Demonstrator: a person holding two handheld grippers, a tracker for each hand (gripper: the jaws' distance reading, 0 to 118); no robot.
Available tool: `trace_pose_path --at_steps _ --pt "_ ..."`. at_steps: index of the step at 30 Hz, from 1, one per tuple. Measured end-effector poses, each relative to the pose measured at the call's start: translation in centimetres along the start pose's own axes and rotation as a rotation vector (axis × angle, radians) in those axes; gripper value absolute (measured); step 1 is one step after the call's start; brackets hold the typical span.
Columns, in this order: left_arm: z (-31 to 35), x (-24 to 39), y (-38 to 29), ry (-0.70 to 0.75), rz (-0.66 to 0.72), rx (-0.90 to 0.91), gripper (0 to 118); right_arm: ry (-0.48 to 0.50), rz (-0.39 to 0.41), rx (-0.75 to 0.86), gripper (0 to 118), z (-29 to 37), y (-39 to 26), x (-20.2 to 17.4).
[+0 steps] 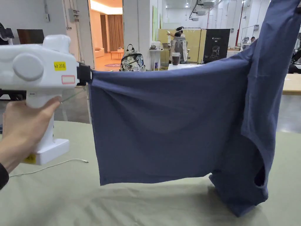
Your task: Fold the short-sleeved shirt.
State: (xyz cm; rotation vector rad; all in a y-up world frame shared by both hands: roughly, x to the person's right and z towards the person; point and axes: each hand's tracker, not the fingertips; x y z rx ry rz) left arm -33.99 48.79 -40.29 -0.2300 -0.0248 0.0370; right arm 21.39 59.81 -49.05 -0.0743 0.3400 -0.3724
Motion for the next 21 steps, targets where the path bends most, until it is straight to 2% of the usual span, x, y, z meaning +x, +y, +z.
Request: trace_pose_path --at_steps 2,5,7,10,12,15,16,20,21 --pt "1.9 -0.3 -1.9 -0.006 0.001 0.0 1 0.034 -0.043 -0.023 0 1.6 -1.3 0.6" --pt "6.1 -0.9 -4.8 -0.054 0.032 0.005 1 0.033 -0.003 -0.016 0 4.9 -3.2 0.7" --pt "8.8 -0.8 -7.0 -0.074 0.055 0.001 1 0.028 0.063 -0.011 0 8.0 -5.1 0.2" --pt "13.2 -0.7 -11.0 -0.089 0.047 0.006 1 0.06 0.023 -0.033 0 12.8 -7.7 0.7" --pt "15.4 -0.7 -13.7 -0.093 0.053 0.01 1 0.062 0.037 -0.042 0 16.2 -9.7 1.0" --pt "19.8 -0.4 -17.6 -0.133 0.139 0.012 1 0.039 0.079 -0.052 0 21.8 -13.3 0.5" --pt "21.3 0.5 -18.8 -0.136 0.139 -0.009 1 -0.014 0.088 -0.027 0 24.0 -14.9 0.5" --pt "26.1 1.9 -24.4 -0.101 0.163 -0.091 1 -0.097 0.067 -0.073 0 30.5 -21.3 2.1" --pt "27.1 2.1 -25.7 -0.086 0.184 -0.104 1 -0.088 0.076 -0.09 0 31.9 -22.7 2.3"
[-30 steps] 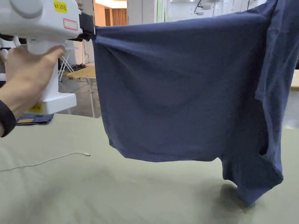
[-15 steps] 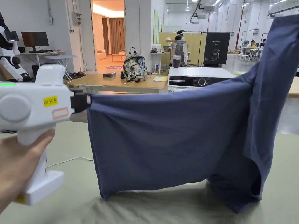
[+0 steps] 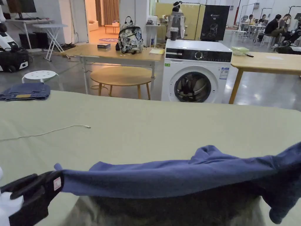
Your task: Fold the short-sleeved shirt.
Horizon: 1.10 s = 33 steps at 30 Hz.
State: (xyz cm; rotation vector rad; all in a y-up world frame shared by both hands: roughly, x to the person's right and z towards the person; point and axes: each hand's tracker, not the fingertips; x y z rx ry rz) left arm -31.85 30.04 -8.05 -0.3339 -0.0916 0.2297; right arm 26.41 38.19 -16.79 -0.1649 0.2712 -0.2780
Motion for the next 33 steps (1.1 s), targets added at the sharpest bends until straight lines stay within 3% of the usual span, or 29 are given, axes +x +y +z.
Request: trace_pose_path --at_steps 6,8,11,14,15,16,17,18,21,23,25,32,33 --pt "2.0 -1.0 -8.5 0.043 0.023 -0.215 1 -0.138 -0.013 -0.213 0 3.6 -9.6 1.0" --pt "1.1 -2.2 -11.0 0.083 0.03 -0.287 1 -0.128 -0.037 -0.294 0 3.2 -12.5 1.5" --pt "0.6 -3.1 -13.1 0.056 0.091 -0.338 1 -0.193 -0.05 -0.348 1 2.8 -15.9 2.0" --pt "0.2 -3.3 -14.1 0.084 0.058 -0.361 1 -0.209 -0.074 -0.376 3 3.4 -18.6 2.4" --pt "0.0 -3.1 -14.4 0.082 0.052 -0.362 1 -0.224 -0.057 -0.384 8 3.6 -19.2 2.3" --pt "0.0 -3.1 -14.2 0.072 0.055 -0.36 3 -0.255 -0.025 -0.395 25 3.8 -19.7 2.3" --pt "-0.1 -3.1 -14.1 0.067 0.061 -0.358 9 -0.273 -0.001 -0.399 44 4.1 -20.1 2.1" --pt "-0.1 -3.1 -13.9 0.069 0.064 -0.352 23 -0.269 0.009 -0.388 55 4.5 -20.0 1.4" --pt "0.0 -2.3 -13.2 0.105 0.028 -0.313 46 -0.263 0.008 -0.382 55 5.2 -20.0 0.8" --pt "0.6 -1.2 -12.0 0.111 -0.014 -0.254 46 -0.264 0.026 -0.363 55 5.5 -19.4 0.2" --pt "1.2 0.0 -10.3 0.089 -0.058 -0.187 46 -0.265 0.097 -0.345 55 5.2 -18.6 -1.0" --pt "2.5 5.8 -4.6 -0.005 -0.151 0.047 46 -0.118 0.208 -0.275 53 3.0 -16.4 -5.7" --pt "2.4 6.5 -4.2 0.003 -0.159 0.06 45 -0.103 0.214 -0.269 47 2.7 -16.3 -6.2"
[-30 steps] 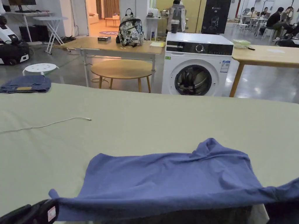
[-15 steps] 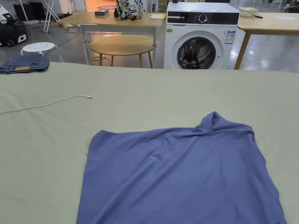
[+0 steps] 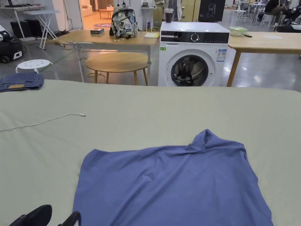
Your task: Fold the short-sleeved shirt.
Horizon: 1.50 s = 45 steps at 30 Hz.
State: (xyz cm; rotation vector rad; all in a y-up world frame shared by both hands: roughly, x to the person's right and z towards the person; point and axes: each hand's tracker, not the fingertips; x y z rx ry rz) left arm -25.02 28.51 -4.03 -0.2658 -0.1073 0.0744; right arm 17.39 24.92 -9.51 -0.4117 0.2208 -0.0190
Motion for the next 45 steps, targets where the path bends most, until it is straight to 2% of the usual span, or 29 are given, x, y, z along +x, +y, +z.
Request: trace_pose_path --at_steps 1,2,3,4,8,9,14,19,20,21,22,23,27,30,34,35,37,38,39,42,45 --pt "-0.2 0.6 0.4 0.013 -0.02 0.009 40 0.027 0.0 0.01 34 -0.2 0.2 -0.3" --pt "-0.3 1.2 0.6 0.011 -0.036 0.013 29 0.052 -0.011 0.017 18 -0.4 0.4 -0.6" --pt "-0.5 1.5 0.8 0.006 -0.042 0.01 7 0.058 -0.024 0.017 4 -0.7 0.5 -0.9" --pt "-0.8 1.9 0.9 0.006 -0.042 0.007 0 0.052 -0.028 0.018 0 -1.0 0.5 -1.4" --pt "-1.0 2.4 0.2 -0.055 0.021 0.007 0 0.076 -0.012 0.011 0 -1.6 0.5 -2.1" --pt "-1.2 2.5 0.0 -0.043 0.026 -0.037 0 0.06 0.0 0.016 0 -1.5 0.4 -2.3" --pt "-0.8 1.9 -0.1 -0.015 0.031 -0.017 0 0.045 0.034 0.031 0 -1.3 0.6 -2.6" --pt "-0.1 -1.2 -2.4 0.015 0.116 -0.079 0 0.045 0.017 0.005 0 -1.2 0.1 -1.8" --pt "0.0 -1.7 -3.3 0.03 0.114 -0.121 16 0.039 0.012 0.0 0 -1.0 -0.2 -1.7" --pt "0.1 -2.1 -4.0 0.046 0.115 -0.184 42 0.036 0.008 -0.003 0 -0.9 -0.7 -1.3" --pt "-0.1 -2.7 -5.2 0.079 0.115 -0.248 54 0.032 0.001 -0.014 0 -0.7 -1.1 -0.9" --pt "0.0 -2.9 -6.1 0.106 0.115 -0.286 54 0.03 -0.002 -0.025 0 -0.7 -1.4 -0.7" --pt "-0.2 -3.9 -10.7 0.116 0.158 -0.432 54 0.006 0.001 -0.095 0 -0.8 -3.0 0.1" --pt "-1.0 -4.1 -13.8 0.136 0.117 -0.489 54 0.005 -0.052 -0.13 0 -0.9 -4.1 0.9" --pt "-3.6 -4.7 -16.4 0.175 0.138 -0.586 54 -0.005 -0.117 -0.145 0 -0.8 -4.8 2.0" --pt "-4.2 -4.7 -16.8 0.184 0.132 -0.621 51 -0.013 -0.122 -0.146 0 -0.7 -4.8 2.2" --pt "-4.4 -4.2 -16.9 0.192 0.094 -0.617 38 -0.031 -0.131 -0.146 0 -0.5 -4.9 2.5" --pt "-4.3 -3.8 -16.8 0.197 0.05 -0.605 29 -0.036 -0.136 -0.146 0 -0.3 -5.0 2.7" --pt "-4.6 -3.6 -16.8 0.191 0.044 -0.623 15 -0.043 -0.143 -0.147 0 -0.2 -5.1 2.9" --pt "-5.4 -3.2 -16.9 0.172 0.037 -0.647 10 -0.063 -0.17 -0.153 0 -0.2 -5.4 3.7" --pt "-6.0 -2.9 -16.7 0.162 0.001 -0.68 3 -0.135 -0.181 -0.162 0 -0.3 -5.8 4.2"
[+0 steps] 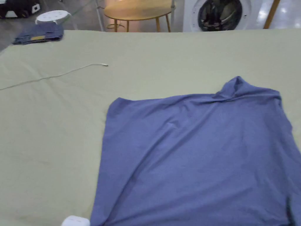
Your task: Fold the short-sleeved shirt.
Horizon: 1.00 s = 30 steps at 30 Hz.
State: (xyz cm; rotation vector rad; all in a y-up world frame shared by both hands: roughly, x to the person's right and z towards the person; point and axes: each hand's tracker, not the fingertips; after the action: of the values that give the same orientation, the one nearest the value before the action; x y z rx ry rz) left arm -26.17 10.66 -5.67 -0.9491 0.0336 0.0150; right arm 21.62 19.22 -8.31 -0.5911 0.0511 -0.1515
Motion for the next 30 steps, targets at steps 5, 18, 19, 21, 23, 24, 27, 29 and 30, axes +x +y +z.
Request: trace_pose_path --at_steps 5,18,19,21,23,24,27,29,30 --pt "-0.3 0.2 0.2 0.009 -0.006 -0.03 2 -0.033 -0.061 -0.081 62 -1.5 -1.7 1.2" --pt "-0.1 0.4 -0.3 0.032 0.016 -0.012 2 0.017 -0.144 -0.219 9 -6.7 -6.0 1.8" --pt "0.0 0.2 -0.3 0.03 0.022 -0.009 2 0.019 -0.144 -0.216 9 -6.6 -5.6 1.7" --pt "0.7 -0.7 -0.1 -0.019 0.092 0.008 1 0.014 -0.117 -0.198 9 -6.0 -4.6 1.3" --pt "2.3 -2.4 0.7 -0.115 0.229 0.054 1 0.008 -0.063 -0.158 8 -5.6 -2.6 0.6" --pt "3.2 -3.1 1.3 -0.124 0.3 0.098 1 0.028 -0.043 -0.134 8 -5.5 -1.4 0.4" --pt "4.9 -3.8 5.1 -0.135 0.292 0.2 1 0.059 0.017 -0.082 8 -6.7 3.2 -0.8" --pt "4.6 -3.9 8.1 -0.154 0.257 0.268 1 0.093 0.02 -0.074 8 -8.7 6.3 -1.3" --pt "4.1 -4.2 9.4 -0.172 0.254 0.284 1 0.112 0.022 -0.081 8 -10.0 7.7 -1.6"
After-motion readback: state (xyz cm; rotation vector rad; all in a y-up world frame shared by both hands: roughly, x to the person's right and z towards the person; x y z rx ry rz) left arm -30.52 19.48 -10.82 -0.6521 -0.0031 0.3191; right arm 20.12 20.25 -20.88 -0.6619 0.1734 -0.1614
